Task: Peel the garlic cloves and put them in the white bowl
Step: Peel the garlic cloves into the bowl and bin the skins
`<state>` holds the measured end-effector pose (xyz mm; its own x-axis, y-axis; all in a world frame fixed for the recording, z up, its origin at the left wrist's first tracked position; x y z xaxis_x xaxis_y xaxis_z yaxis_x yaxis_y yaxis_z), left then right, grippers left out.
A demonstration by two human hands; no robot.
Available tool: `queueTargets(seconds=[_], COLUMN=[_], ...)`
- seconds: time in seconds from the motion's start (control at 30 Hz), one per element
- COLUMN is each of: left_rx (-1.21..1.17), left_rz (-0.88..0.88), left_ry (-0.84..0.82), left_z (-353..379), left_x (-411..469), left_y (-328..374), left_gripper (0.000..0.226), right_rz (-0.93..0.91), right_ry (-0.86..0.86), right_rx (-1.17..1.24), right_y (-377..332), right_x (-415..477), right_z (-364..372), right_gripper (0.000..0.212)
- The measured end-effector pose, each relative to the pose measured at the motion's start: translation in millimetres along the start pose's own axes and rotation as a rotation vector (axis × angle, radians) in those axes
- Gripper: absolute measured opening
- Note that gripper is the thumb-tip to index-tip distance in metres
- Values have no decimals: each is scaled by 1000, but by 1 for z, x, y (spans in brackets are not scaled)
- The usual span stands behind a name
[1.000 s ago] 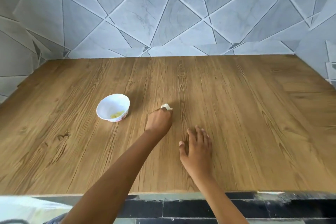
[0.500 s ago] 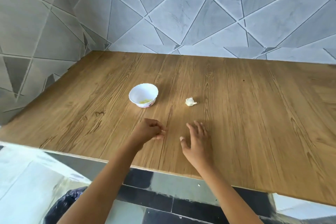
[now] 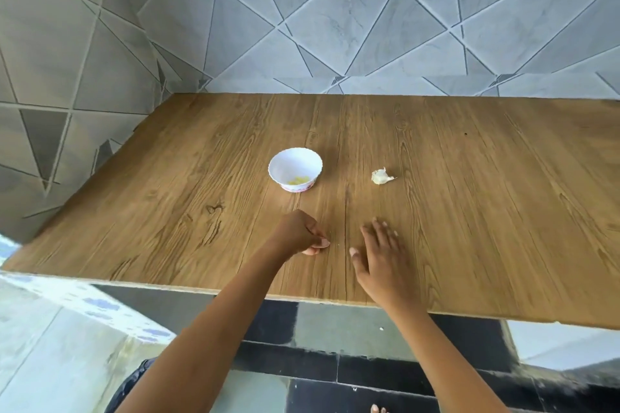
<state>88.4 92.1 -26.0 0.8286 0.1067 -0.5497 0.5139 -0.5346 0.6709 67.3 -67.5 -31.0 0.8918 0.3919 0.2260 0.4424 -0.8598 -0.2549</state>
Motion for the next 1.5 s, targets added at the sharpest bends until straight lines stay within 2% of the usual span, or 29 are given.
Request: queueTargets(seconds=[0.13, 0.43, 0.5, 0.57, 0.63, 0.73, 0.83, 0.93, 1.13, 1.23, 1.5], left_rx=[16, 324, 332, 286, 89, -251, -371, -351, -415, -503, -804], left_rz=[-79, -108, -82, -59, -16, 73, 124, 175, 202, 208, 68], left_ry=[-43, 12, 21, 7, -27, -69, -41, 24, 160, 121, -25], left_z=[2, 7, 5, 3, 0, -2, -1, -3, -13, -11, 5], left_x=[9, 14, 12, 7, 1, -16, -29, -37, -42, -43, -35], left_y=[0, 22, 26, 23, 16, 5, -1, 2, -1, -1, -15], left_gripper=[10, 25, 18, 12, 9, 7, 12, 17, 7, 6, 9], right_rz=[7, 33, 44, 27, -7, 0, 222, 399, 476, 392, 336], right_ry=[-23, -41, -35, 5, 82, 159, 23, -50, -78, -25, 63], right_rx=[-27, -26, -22, -8, 106, 548, 1129, 1375, 1476, 1444, 1406], right_y=[-1, -1, -1, -1, 0, 0, -9, -16, -19, -23, -25], right_x=[0, -1, -1, -2, -1, 2, 6, 8, 11, 14, 16], right_z=[2, 4, 6, 3, -3, -16, -10, 0, 5, -2, -1], right_gripper=[76, 71, 66, 60, 48, 25, 12, 8, 13, 5, 12])
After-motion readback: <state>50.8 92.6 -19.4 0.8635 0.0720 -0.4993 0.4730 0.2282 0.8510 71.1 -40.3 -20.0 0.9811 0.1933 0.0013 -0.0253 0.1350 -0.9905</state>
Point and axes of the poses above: each hand's wrist, its own x-axis towards the middle knuckle, its own z-axis out of the palm, y = z × x, the point moved 10 cm from there along x, towards the middle knuckle, and after that the axes turned 10 degrees about -z, right-handed, at the moved point
